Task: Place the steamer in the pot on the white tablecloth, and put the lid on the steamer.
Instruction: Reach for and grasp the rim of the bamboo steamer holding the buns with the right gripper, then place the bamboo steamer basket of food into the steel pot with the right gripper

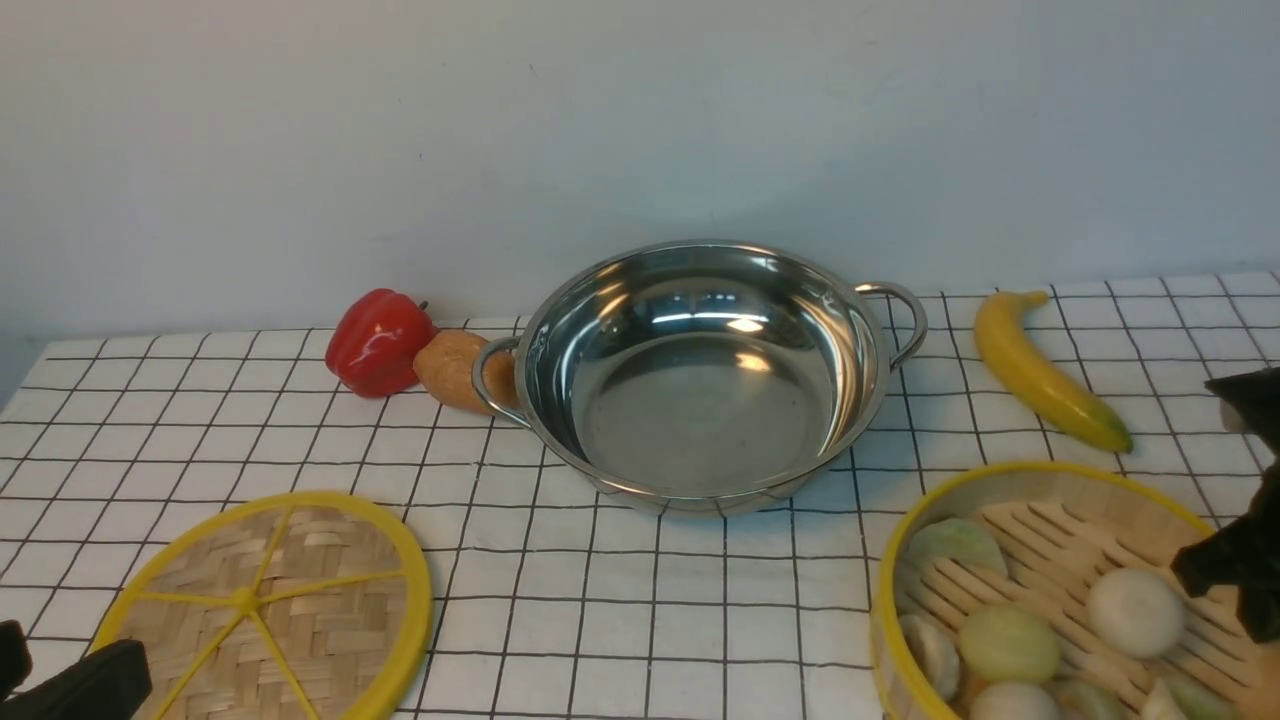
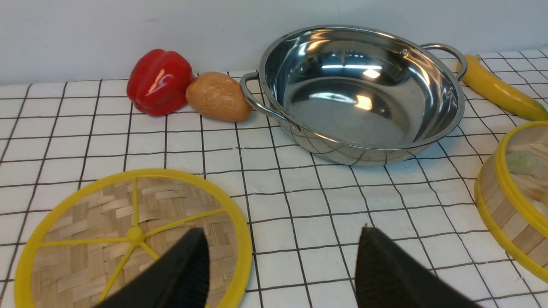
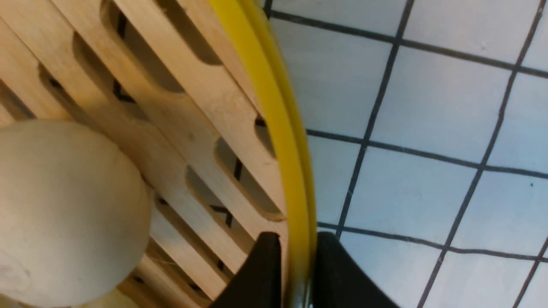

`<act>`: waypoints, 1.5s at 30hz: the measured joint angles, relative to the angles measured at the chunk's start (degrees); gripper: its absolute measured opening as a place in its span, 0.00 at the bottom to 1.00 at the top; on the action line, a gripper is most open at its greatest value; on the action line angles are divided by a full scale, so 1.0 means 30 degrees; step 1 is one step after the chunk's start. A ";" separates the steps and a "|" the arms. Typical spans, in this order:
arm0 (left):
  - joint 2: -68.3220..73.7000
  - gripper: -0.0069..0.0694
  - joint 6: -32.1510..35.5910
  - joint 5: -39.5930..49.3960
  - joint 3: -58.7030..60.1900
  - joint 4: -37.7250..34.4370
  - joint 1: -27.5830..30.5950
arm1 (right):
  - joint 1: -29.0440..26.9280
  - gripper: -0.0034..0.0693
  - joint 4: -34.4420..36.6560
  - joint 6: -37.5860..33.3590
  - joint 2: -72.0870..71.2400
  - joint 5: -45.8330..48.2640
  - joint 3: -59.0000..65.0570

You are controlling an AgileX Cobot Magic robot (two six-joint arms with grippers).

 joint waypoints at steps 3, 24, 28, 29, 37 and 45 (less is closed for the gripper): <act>0.0000 0.66 0.0000 0.0000 0.0000 0.0000 0.0000 | 0.0000 0.15 -0.0188 -0.0091 0.0000 -0.0067 0.0000; 0.0000 0.66 0.0000 0.0000 0.0000 -0.0015 0.0000 | 0.0000 0.18 0.1075 -0.1411 0.0095 0.3542 -0.4491; 0.0000 0.66 0.0000 0.0000 0.0000 -0.0015 0.0000 | 0.0000 0.18 0.2357 -0.2131 0.0135 0.4315 -0.6661; 0.0000 0.66 0.0000 0.0000 0.0000 -0.0015 0.0000 | 0.0000 0.18 0.2538 -0.2272 0.0135 0.4386 -0.7012; 0.0000 0.66 0.0000 0.0000 0.0000 -0.0021 0.0000 | 0.0000 0.18 0.2906 -0.2838 0.0135 0.4550 -0.8343; 0.0425 0.66 0.0000 0.0356 0.0000 -0.0093 0.0000 | 0.0000 0.18 0.4295 -0.3031 0.0222 0.4733 -0.8590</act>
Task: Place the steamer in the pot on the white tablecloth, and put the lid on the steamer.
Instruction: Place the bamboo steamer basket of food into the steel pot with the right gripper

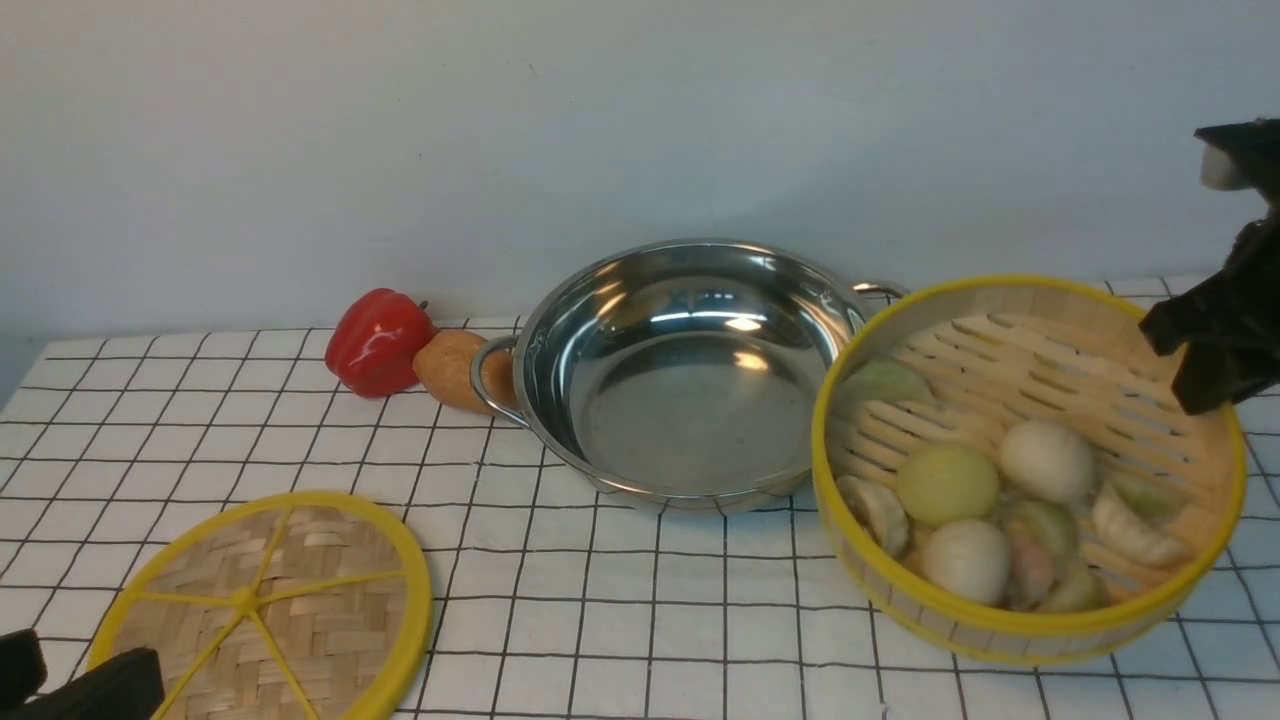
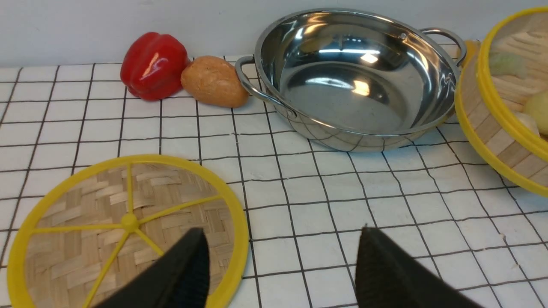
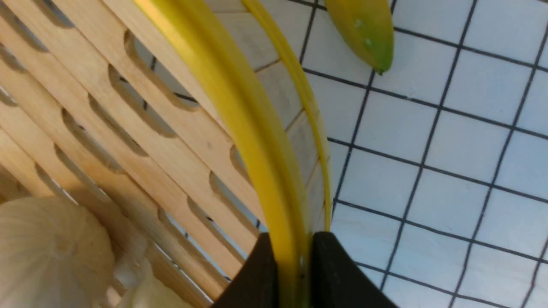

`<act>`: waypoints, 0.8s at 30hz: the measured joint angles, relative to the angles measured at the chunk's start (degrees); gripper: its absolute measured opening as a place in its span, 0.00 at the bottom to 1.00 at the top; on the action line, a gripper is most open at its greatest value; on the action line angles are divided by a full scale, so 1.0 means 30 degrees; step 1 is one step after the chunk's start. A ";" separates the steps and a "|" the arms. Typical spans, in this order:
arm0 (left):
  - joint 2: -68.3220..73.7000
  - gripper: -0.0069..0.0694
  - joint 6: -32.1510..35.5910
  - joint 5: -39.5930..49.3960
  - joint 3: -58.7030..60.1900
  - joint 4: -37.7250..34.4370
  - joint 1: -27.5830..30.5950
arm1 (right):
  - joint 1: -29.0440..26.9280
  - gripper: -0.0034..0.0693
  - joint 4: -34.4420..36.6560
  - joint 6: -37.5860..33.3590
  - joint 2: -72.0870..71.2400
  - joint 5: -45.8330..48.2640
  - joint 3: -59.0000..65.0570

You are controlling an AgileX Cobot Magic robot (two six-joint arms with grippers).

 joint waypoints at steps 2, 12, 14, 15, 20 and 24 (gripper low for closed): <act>0.0089 0.66 0.0000 -0.0001 0.0000 -0.0039 0.0000 | 0.0000 0.18 0.0285 0.0000 0.0000 0.0000 -0.0037; 0.0126 0.66 0.0512 -0.0039 -0.0014 -0.0352 0.0000 | 0.1965 0.18 -0.0401 0.0000 0.0450 0.0286 -0.1400; 0.0126 0.66 0.0562 -0.0039 -0.0014 -0.0418 0.0000 | 0.2493 0.18 -0.0399 0.0076 0.0821 0.0349 -0.2263; 0.0126 0.66 0.0576 -0.0039 -0.0014 -0.0440 0.0000 | 0.2728 0.18 -0.0380 0.0215 0.1049 0.0336 -0.2751; 0.0126 0.66 0.0615 0.0157 -0.0014 -0.0440 0.0000 | 0.3900 0.18 -0.0222 0.0943 0.3054 0.0246 -0.5832; 0.0126 0.66 0.0615 0.0597 -0.0014 -0.0440 0.0000 | 0.4513 0.18 0.0390 0.0991 0.5128 0.0280 -0.8170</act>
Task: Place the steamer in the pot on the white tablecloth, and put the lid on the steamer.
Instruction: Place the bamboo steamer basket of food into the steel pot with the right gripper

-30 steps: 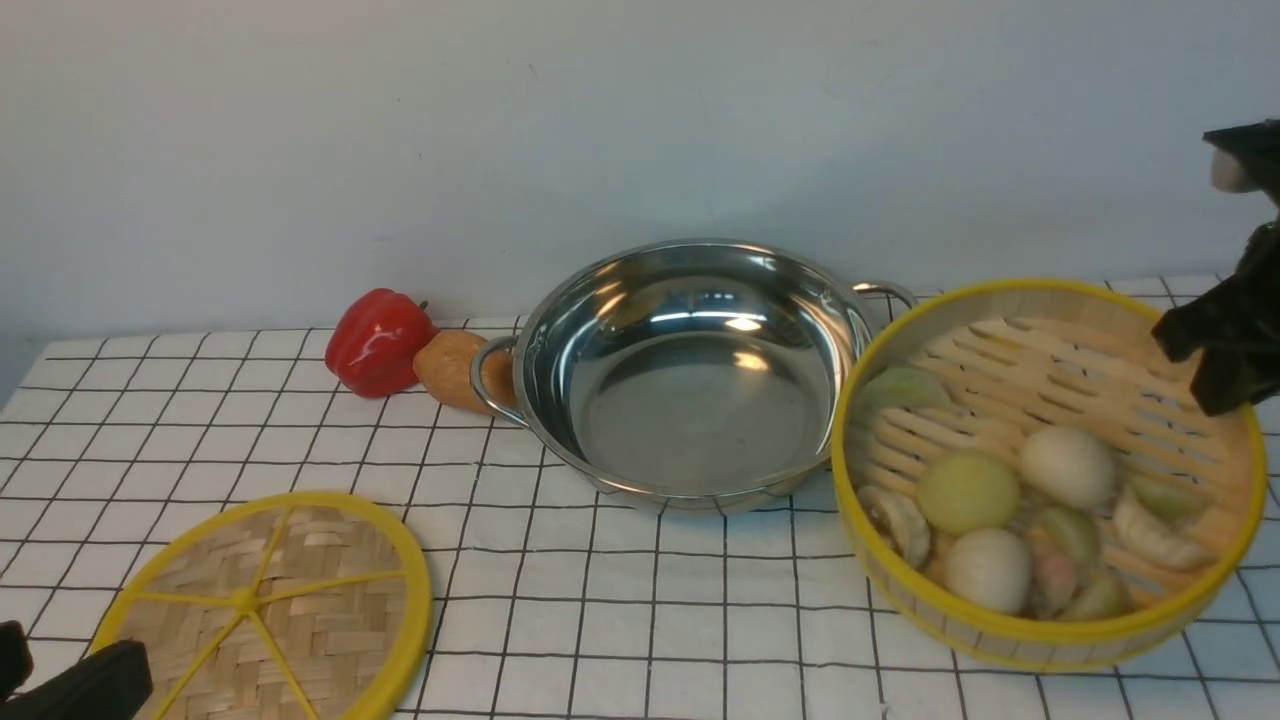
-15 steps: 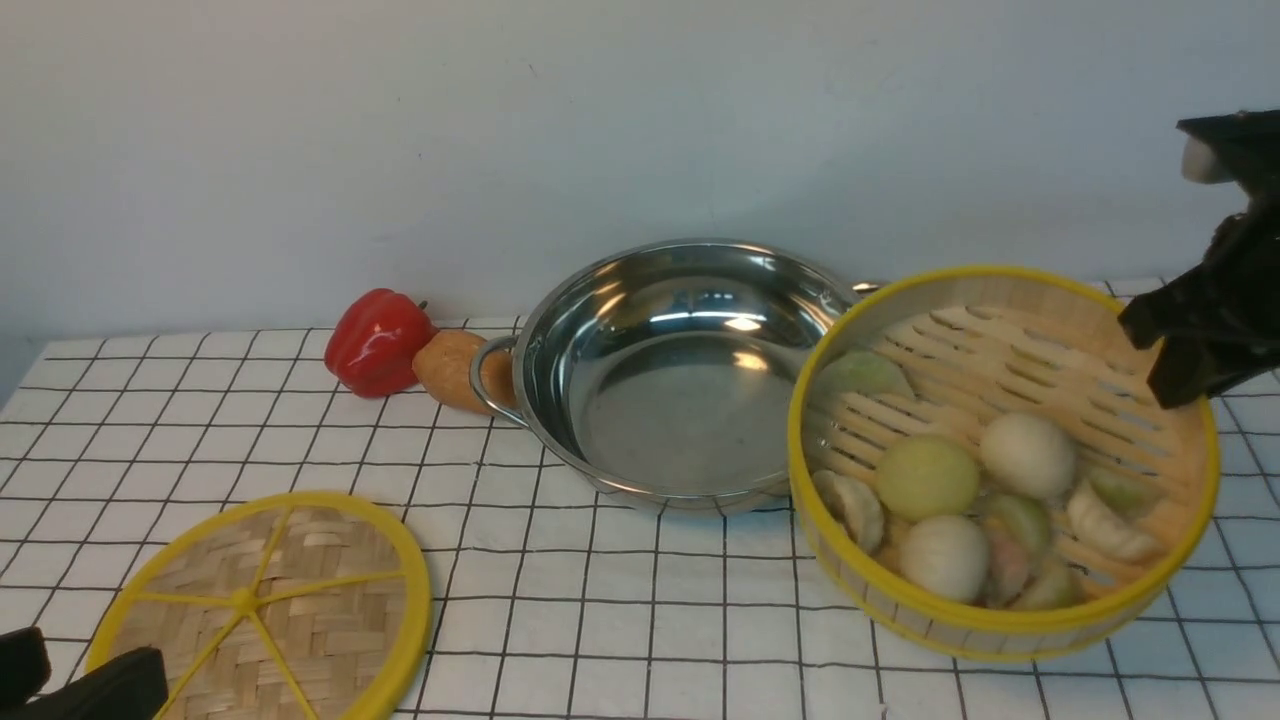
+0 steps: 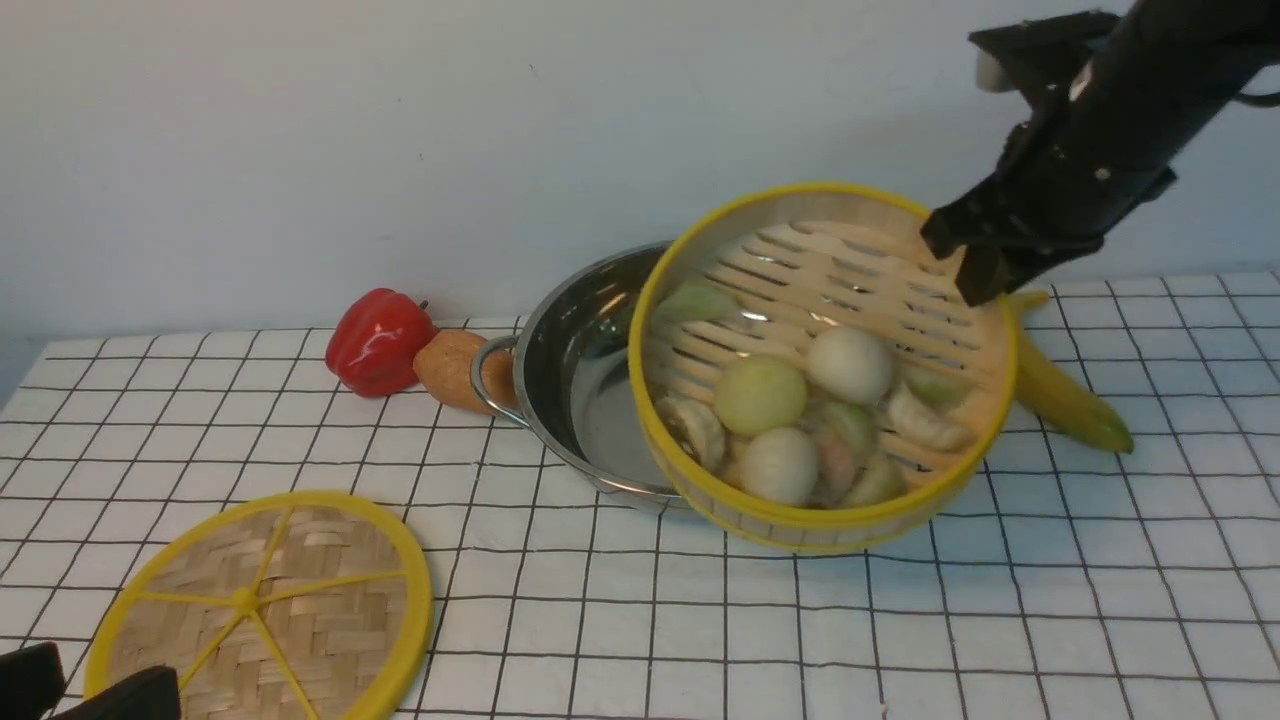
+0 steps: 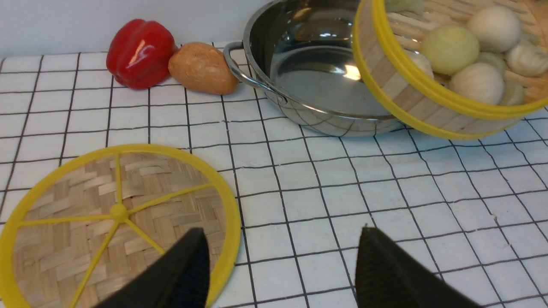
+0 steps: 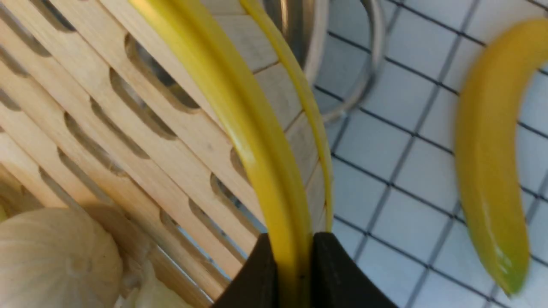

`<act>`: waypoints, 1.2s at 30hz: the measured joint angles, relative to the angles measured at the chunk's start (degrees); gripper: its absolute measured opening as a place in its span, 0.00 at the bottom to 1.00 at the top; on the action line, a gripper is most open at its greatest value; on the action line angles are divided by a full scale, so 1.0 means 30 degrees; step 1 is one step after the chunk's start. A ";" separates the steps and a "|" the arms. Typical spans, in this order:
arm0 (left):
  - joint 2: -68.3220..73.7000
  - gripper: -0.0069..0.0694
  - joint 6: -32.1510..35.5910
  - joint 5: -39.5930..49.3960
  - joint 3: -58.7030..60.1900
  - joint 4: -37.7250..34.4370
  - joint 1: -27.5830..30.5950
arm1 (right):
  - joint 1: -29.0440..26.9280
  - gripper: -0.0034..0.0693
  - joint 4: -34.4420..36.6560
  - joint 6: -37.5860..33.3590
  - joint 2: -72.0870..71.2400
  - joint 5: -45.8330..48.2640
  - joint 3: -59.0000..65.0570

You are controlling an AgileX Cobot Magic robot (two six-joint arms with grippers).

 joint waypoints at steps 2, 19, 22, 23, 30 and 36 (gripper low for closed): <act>0.0000 0.66 0.0000 0.0008 0.0000 0.0000 0.0000 | 0.0108 0.18 0.0317 0.0000 0.0799 0.0027 -0.0884; 0.0000 0.66 0.0013 0.0419 0.0000 -0.0018 0.0000 | 0.0501 0.18 0.2242 0.0313 0.5279 0.0088 -0.7675; 0.0000 0.66 0.0013 0.0485 0.0000 -0.0018 0.0000 | 0.0501 0.18 0.2425 0.0313 0.5882 0.0088 -0.7988; 0.0000 0.66 0.0013 0.0503 0.0000 -0.0018 0.0000 | 0.0501 0.18 0.2468 0.0313 0.6033 0.0088 -0.8000; 0.0000 0.66 0.0013 0.0523 0.0000 -0.0018 0.0000 | 0.0501 0.18 0.2448 0.0313 0.7031 0.0108 -0.8000; 0.0000 0.66 0.0013 0.0523 0.0000 -0.0018 0.0000 | 0.0501 0.18 0.2197 0.0313 0.7145 0.0129 -0.8031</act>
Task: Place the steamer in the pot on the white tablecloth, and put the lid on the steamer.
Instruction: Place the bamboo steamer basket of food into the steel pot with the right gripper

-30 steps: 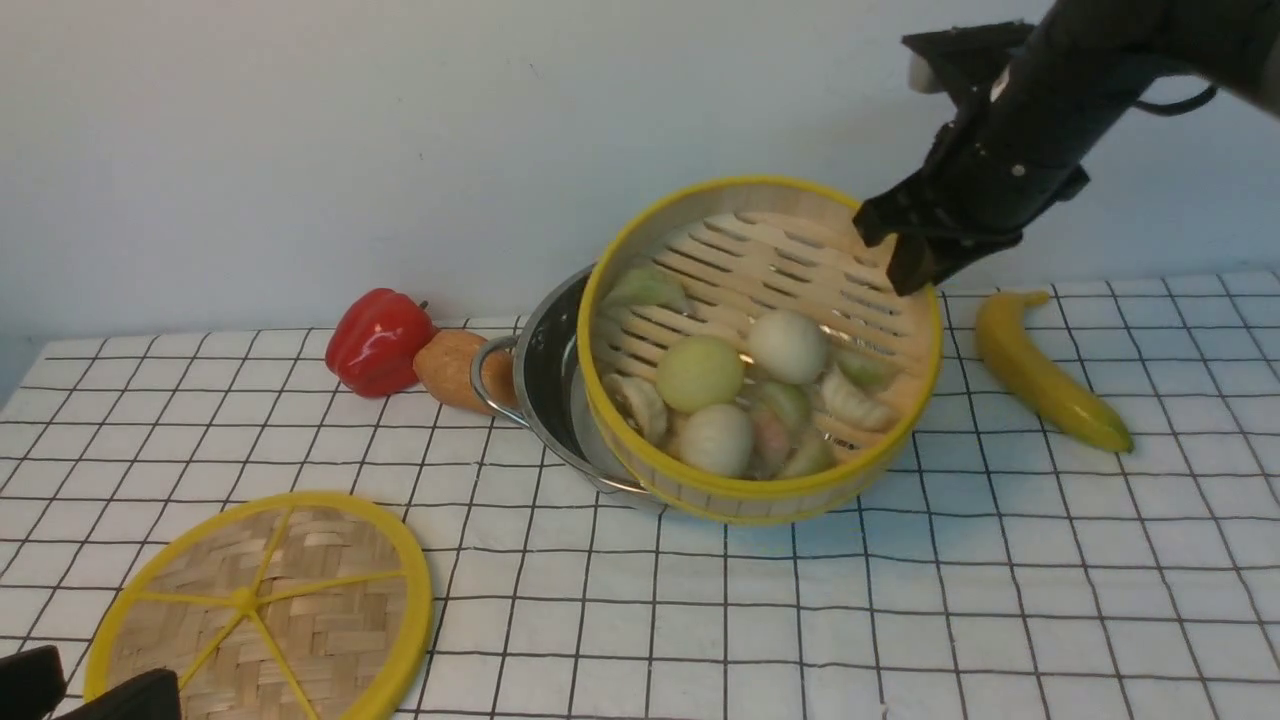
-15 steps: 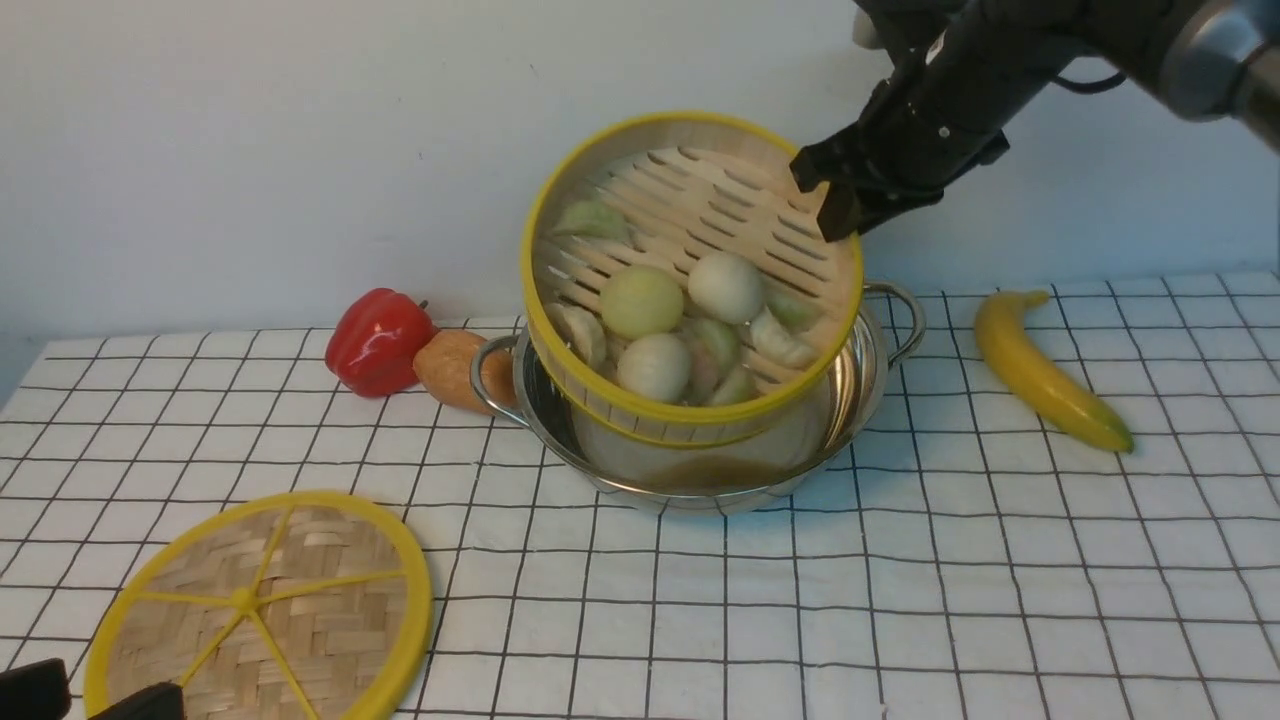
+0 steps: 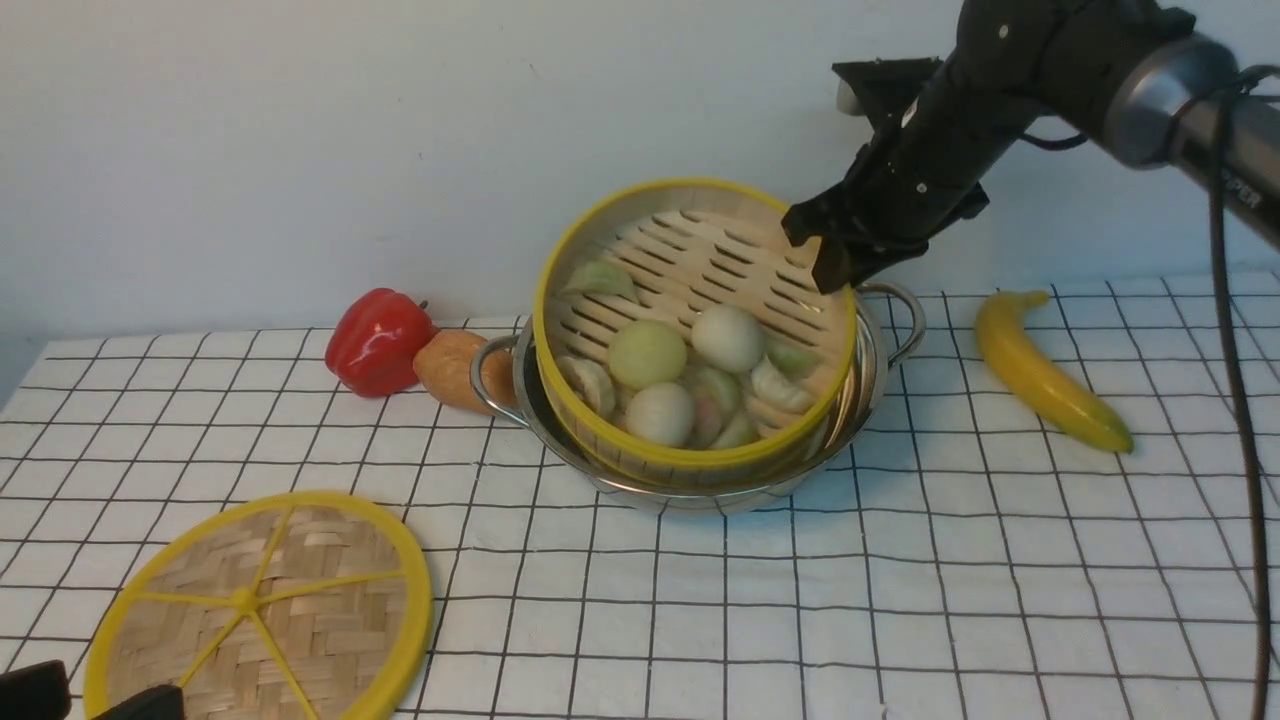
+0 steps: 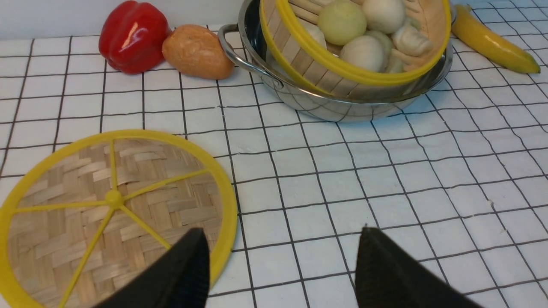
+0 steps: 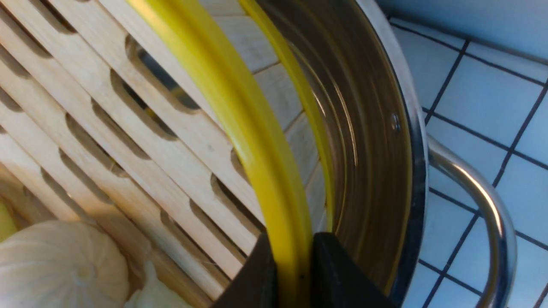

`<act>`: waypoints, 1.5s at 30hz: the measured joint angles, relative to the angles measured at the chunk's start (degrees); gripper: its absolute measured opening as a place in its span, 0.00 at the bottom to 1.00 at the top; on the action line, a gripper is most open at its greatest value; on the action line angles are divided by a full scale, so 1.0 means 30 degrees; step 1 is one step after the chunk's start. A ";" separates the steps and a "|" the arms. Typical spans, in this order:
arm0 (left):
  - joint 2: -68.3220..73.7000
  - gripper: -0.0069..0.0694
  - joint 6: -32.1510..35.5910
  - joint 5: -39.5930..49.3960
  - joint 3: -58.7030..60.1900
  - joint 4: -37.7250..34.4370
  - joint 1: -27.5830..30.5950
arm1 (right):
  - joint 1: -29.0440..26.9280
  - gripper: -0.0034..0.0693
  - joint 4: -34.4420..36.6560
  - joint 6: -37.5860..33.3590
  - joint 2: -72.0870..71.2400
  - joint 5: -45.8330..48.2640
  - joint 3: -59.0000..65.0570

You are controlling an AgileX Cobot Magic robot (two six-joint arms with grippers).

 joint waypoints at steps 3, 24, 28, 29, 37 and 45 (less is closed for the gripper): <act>0.0000 0.66 0.0000 0.0000 0.0000 0.0000 0.0000 | 0.0000 0.18 0.0000 0.0000 0.0285 -0.0024 -0.0060; 0.0000 0.66 0.0000 0.0386 0.0000 0.0000 0.0000 | 0.0000 0.20 -0.0625 0.0181 0.0942 -0.0129 -0.0060; 0.0000 0.66 0.0000 0.0423 0.0000 0.0000 0.0000 | 0.0000 0.24 -0.0465 0.0181 0.0942 -0.0262 -0.0081; 0.0000 0.66 0.0000 0.0423 0.0000 0.0000 0.0000 | 0.0000 0.25 -0.0409 0.0199 0.0942 -0.0310 -0.0081; 0.0000 0.66 0.0000 0.0429 0.0000 0.0000 0.0000 | 0.0000 0.26 -0.0303 0.0120 0.0942 -0.0453 -0.0095; 0.0000 0.66 0.0000 0.0571 0.0000 0.0000 0.0000 | 0.0000 0.29 -0.0281 0.0120 0.0942 -0.0453 -0.0095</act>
